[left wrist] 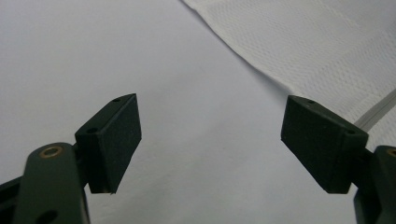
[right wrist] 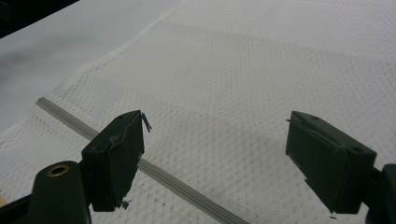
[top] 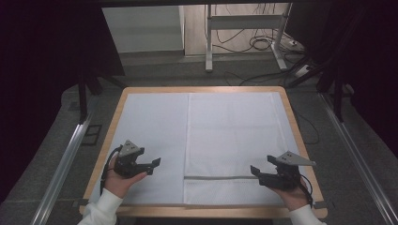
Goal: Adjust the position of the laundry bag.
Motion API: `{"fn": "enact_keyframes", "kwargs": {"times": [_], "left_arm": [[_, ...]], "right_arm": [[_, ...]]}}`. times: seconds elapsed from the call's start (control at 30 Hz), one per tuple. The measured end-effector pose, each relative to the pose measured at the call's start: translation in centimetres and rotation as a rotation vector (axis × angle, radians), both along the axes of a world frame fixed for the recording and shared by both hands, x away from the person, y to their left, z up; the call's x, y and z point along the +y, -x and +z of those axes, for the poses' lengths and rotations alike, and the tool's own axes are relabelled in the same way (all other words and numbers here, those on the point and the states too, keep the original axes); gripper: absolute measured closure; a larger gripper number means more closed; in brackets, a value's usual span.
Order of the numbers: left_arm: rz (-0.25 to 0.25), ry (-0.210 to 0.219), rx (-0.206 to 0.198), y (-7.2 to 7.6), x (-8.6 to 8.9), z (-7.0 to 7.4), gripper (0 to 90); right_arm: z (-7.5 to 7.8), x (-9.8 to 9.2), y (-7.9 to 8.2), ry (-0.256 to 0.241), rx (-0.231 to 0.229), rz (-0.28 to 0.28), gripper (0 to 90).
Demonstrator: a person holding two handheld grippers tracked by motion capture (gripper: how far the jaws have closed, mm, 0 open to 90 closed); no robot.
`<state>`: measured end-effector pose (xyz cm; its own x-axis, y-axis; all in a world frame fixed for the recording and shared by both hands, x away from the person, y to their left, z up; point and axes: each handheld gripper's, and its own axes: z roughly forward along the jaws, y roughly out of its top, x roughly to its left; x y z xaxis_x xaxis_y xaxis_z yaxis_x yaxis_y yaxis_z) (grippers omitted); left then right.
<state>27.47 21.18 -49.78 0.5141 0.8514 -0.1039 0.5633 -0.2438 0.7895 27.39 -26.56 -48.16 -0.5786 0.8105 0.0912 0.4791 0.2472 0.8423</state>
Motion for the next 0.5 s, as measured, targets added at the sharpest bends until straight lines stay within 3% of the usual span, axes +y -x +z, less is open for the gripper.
{"fn": "enact_keyframes", "kwargs": {"times": [0.17, 0.3, 0.37, 0.43, 0.5], "left_arm": [[-0.016, -0.012, 0.004, 0.2, -0.7, 0.1, 22.2], [-0.047, -0.063, 0.001, 0.8, -1.7, 0.2, 22.7], [-0.048, -0.068, 0.004, 1.0, -1.8, 0.2, 22.7], [-0.035, -0.060, 0.010, 1.2, -1.8, 0.3, 22.7], [-0.020, -0.035, 0.025, 1.4, -1.7, 0.6, 23.7]], "right_arm": [[-0.3, -0.1, 0.1, 0.024, 0.002, -0.001, 19.3], [-0.2, 0.1, 0.3, 0.026, -0.006, 0.009, 19.3], [-0.1, 0.3, 0.3, 0.035, -0.012, 0.014, 19.2], [0.2, 0.6, 0.5, 0.072, -0.042, 0.015, 19.4], [0.3, 0.6, 0.6, 0.076, -0.047, 0.010, 19.4]]}}
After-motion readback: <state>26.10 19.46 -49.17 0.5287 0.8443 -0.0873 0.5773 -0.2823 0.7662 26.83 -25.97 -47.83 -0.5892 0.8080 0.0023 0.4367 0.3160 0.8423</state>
